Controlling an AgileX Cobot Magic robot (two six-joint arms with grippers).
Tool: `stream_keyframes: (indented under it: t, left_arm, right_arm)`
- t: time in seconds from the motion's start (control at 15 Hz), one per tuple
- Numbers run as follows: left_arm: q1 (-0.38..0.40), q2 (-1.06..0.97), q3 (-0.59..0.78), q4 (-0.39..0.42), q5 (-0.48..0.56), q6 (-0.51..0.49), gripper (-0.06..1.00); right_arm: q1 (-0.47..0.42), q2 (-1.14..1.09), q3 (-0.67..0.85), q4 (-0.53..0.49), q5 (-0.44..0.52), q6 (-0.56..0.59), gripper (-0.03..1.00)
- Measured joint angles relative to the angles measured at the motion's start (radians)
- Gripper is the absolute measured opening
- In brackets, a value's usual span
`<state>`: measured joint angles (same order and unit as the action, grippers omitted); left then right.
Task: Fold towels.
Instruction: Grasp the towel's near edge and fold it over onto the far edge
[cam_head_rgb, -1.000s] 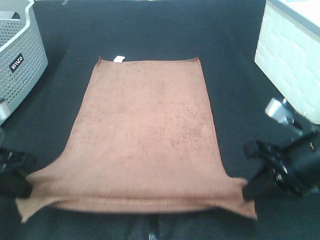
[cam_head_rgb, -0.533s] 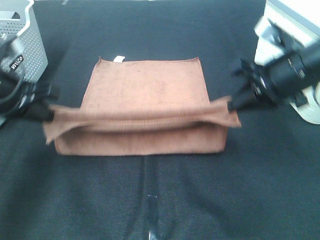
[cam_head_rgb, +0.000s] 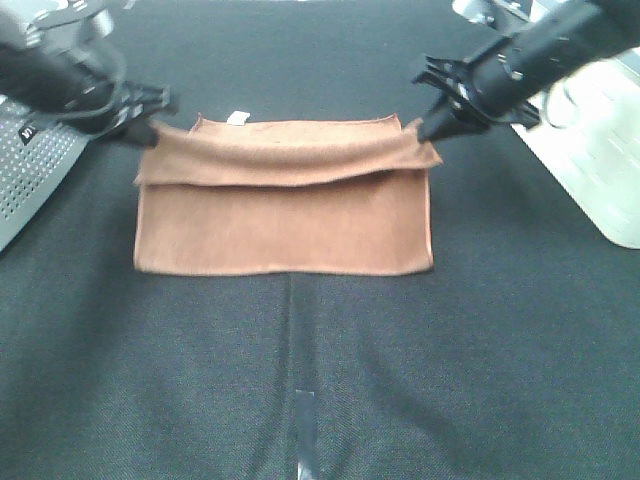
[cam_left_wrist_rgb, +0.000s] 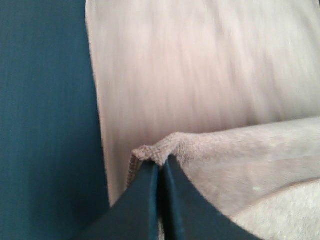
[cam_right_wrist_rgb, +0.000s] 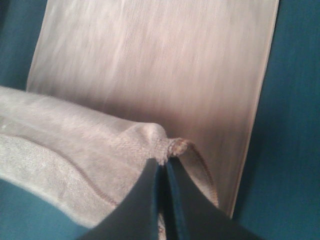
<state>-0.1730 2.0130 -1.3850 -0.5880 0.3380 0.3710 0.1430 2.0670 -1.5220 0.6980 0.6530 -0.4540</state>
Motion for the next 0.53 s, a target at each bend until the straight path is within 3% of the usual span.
stream_keyframes:
  t: [0.33,0.53]
  left_arm:
    - [0.0,0.256,-0.36,0.014,-0.024,0.013,0.0]
    - [0.0,0.36,-0.492,0.015,-0.068,0.013,0.0]
  right_arm:
    - [0.0,0.281,-0.42,-0.028,0.001,0.002,0.0]
    - [0.0,0.421,-0.614,-0.09,-0.013,0.038,0.0]
